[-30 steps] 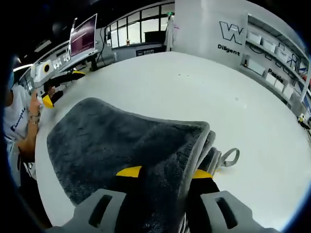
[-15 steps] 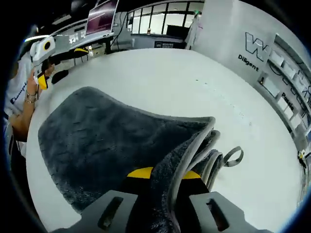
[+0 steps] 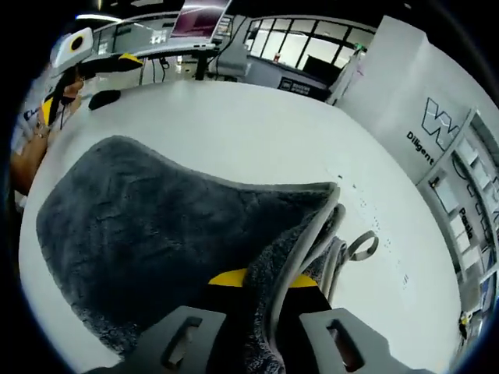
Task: Open the folded towel by lifting each exposed corner and separating the folded layers until the towel lies flat within the target outline without major curled edges
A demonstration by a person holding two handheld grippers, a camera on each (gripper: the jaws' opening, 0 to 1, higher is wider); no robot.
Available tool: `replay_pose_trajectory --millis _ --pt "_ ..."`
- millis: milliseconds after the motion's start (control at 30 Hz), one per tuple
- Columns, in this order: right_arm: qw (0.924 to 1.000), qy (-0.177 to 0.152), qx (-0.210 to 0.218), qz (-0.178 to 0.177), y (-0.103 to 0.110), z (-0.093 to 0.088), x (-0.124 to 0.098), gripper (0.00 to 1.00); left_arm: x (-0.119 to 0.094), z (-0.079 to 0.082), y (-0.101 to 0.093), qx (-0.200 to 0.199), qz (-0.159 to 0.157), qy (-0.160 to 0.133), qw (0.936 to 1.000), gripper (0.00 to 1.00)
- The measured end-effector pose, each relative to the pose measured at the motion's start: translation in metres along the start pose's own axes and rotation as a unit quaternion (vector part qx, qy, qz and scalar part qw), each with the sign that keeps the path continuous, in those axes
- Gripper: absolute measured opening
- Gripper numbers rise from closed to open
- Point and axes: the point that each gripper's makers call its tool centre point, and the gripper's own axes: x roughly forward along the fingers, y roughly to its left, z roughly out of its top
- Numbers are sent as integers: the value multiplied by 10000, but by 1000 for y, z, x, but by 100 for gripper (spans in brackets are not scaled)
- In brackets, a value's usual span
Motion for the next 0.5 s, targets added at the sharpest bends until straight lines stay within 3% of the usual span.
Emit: replay_pose_trajectory --millis 500 --pt "9962 -430 -759 58 17 73 50 6 -5 -4 4 -67 118 -18 9999 99"
